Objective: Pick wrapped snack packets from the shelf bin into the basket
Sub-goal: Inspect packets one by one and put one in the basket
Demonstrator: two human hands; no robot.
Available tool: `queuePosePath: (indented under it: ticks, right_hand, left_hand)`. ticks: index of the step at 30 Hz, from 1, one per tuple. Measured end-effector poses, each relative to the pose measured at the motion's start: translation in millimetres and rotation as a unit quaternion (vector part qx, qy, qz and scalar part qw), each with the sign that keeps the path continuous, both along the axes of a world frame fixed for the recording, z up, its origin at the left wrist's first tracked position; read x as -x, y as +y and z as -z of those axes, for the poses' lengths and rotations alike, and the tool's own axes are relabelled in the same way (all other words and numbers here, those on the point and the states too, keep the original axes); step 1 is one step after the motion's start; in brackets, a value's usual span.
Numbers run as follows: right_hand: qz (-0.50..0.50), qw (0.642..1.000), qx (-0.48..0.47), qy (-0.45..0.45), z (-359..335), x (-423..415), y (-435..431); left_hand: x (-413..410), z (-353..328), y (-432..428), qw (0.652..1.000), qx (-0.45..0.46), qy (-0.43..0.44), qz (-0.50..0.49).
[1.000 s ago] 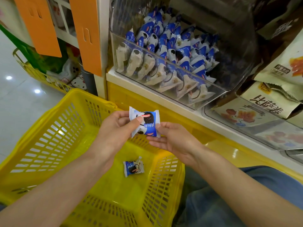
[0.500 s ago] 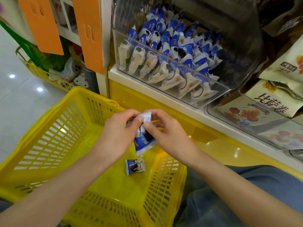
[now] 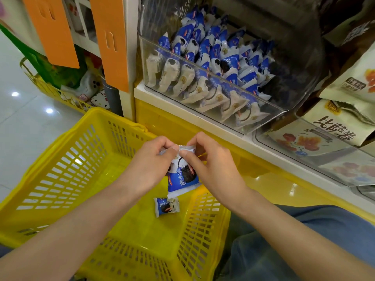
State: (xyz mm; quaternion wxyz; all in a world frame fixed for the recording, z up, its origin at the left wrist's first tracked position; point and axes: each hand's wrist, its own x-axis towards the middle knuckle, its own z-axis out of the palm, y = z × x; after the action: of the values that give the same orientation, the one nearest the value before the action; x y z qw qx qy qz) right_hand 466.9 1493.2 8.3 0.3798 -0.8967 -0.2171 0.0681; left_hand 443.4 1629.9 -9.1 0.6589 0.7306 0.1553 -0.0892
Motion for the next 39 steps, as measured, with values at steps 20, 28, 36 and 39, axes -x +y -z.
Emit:
queuePosePath:
  ticks: [20, 28, 36, 39]
  right_hand:
    - [-0.050, 0.989, -0.020, -0.141, -15.6, -4.2, -5.2]
    - [-0.139, 0.970, 0.071, -0.184, -20.8, -6.8, -8.1]
    - [0.084, 0.994, -0.005, 0.073, -15.9, -10.1, -5.5]
    - [0.132, 0.955, -0.099, 0.245, -9.6, -19.9, -6.7]
  left_hand:
    - [-10.2, -13.2, 0.7, 0.977, 0.118, 0.173, -0.039]
    - [-6.4, -17.4, 7.4, 0.983, 0.133, 0.127, -0.031]
    - [-5.5, -12.1, 1.8, 0.990, 0.117, 0.062, -0.038]
    - [-4.4, -9.0, -2.4, 0.993, 0.106, 0.058, 0.017]
